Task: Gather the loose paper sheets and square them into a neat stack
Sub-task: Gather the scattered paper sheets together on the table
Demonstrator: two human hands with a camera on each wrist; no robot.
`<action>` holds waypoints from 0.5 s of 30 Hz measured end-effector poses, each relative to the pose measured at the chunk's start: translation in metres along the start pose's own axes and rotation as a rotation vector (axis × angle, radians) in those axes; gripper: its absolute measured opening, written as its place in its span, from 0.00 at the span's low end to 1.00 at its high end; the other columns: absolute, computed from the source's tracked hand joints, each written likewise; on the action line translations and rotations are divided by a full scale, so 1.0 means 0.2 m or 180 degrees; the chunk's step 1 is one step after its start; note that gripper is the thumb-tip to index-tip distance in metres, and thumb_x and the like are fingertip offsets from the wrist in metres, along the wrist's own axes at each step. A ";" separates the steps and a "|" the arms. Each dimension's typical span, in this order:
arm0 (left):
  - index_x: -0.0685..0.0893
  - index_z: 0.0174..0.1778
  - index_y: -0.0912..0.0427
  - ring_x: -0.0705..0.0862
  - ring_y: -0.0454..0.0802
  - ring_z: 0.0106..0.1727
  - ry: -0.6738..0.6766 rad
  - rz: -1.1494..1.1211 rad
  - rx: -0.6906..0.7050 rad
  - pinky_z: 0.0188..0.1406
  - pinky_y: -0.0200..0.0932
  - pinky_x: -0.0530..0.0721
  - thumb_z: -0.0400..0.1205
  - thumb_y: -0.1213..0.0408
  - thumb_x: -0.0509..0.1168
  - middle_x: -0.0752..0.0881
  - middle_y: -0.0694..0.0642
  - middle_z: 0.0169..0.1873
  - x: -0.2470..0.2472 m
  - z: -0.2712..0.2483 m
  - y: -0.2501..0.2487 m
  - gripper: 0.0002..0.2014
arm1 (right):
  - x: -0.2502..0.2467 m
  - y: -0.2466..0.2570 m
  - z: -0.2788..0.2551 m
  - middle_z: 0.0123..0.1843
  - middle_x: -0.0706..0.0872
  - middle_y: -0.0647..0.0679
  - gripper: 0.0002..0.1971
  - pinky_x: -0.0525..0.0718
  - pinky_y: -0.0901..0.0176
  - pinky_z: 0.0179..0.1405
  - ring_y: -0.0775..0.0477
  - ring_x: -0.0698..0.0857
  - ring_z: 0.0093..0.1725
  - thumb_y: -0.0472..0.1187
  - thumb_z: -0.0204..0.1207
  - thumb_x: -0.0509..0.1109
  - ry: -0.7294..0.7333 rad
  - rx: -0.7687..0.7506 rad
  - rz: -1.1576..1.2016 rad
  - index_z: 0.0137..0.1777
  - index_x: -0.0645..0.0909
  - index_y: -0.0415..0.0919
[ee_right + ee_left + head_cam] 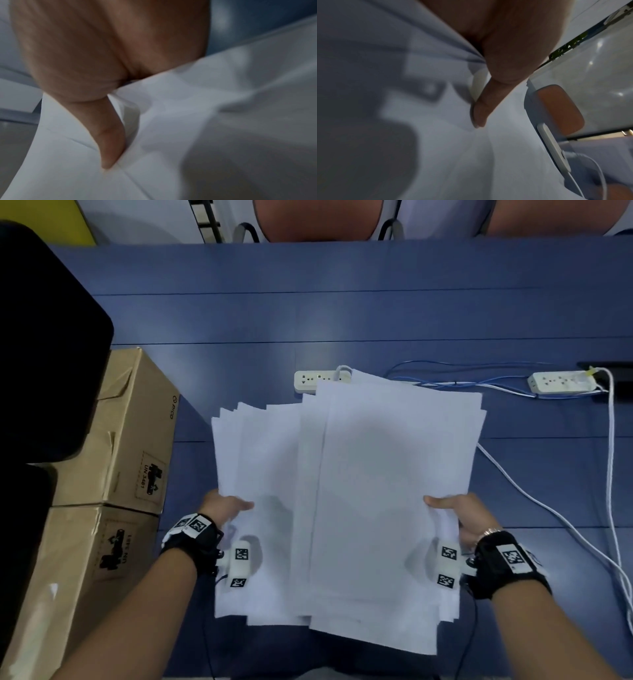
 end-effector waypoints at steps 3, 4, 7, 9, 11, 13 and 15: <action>0.86 0.60 0.67 0.88 0.62 0.57 0.0217 -0.0237 -0.0020 0.58 0.52 0.84 0.70 0.65 0.82 0.90 0.62 0.59 0.12 -0.02 0.00 0.24 | 0.14 0.00 0.08 0.50 0.93 0.36 0.21 0.89 0.45 0.49 0.35 0.91 0.48 0.24 0.61 0.81 -0.0050 -0.0269 -0.0293 0.57 0.86 0.29; 0.85 0.62 0.65 0.87 0.62 0.60 0.0217 -0.0366 -0.0046 0.61 0.53 0.83 0.71 0.58 0.82 0.89 0.61 0.62 0.13 -0.02 0.00 0.27 | 0.17 0.00 0.11 0.51 0.93 0.39 0.22 0.88 0.47 0.51 0.38 0.91 0.49 0.25 0.61 0.81 -0.0114 -0.0372 -0.0503 0.57 0.86 0.33; 0.80 0.75 0.52 0.78 0.58 0.76 0.0378 -0.0938 -0.0296 0.77 0.58 0.72 0.61 0.30 0.78 0.81 0.54 0.73 0.17 0.06 0.06 0.49 | 0.23 0.00 0.19 0.55 0.89 0.41 0.17 0.82 0.54 0.51 0.42 0.86 0.50 0.29 0.71 0.76 -0.0547 -0.0695 -0.1093 0.60 0.81 0.34; 0.81 0.74 0.49 0.77 0.55 0.76 0.0466 -0.1018 -0.0193 0.79 0.57 0.70 0.59 0.31 0.79 0.82 0.52 0.72 0.19 0.05 0.03 0.48 | 0.26 -0.01 0.22 0.55 0.87 0.40 0.10 0.79 0.54 0.51 0.40 0.84 0.52 0.33 0.77 0.68 -0.0776 -0.0796 -0.1439 0.57 0.80 0.36; 0.87 0.64 0.54 0.84 0.55 0.66 0.0378 -0.0733 0.0065 0.68 0.52 0.79 0.68 0.50 0.82 0.89 0.54 0.63 0.19 -0.08 -0.06 0.28 | 0.31 -0.01 0.22 0.54 0.87 0.41 0.07 0.81 0.52 0.51 0.38 0.85 0.52 0.33 0.76 0.64 -0.0760 -0.0886 -0.1645 0.53 0.79 0.39; 0.90 0.54 0.56 0.90 0.54 0.54 0.0316 -0.0563 0.0212 0.51 0.47 0.86 0.69 0.67 0.82 0.93 0.55 0.53 0.20 -0.11 -0.06 0.18 | 0.37 0.00 0.20 0.52 0.89 0.42 0.07 0.85 0.49 0.52 0.38 0.87 0.51 0.33 0.75 0.66 -0.0601 -0.0978 -0.1531 0.52 0.80 0.40; 0.91 0.51 0.57 0.92 0.54 0.48 0.0248 -0.0504 0.0250 0.44 0.45 0.87 0.65 0.72 0.83 0.95 0.54 0.47 0.20 -0.10 -0.05 0.19 | 0.44 0.00 0.15 0.51 0.90 0.41 0.07 0.86 0.52 0.48 0.41 0.88 0.48 0.31 0.76 0.68 -0.0248 -0.0992 -0.1230 0.53 0.81 0.38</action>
Point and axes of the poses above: each hand's wrist, its own z-axis towards the middle knuckle, its own x-axis out of the palm, y = z × x, the point moved 7 cm from there along z, towards the middle knuckle
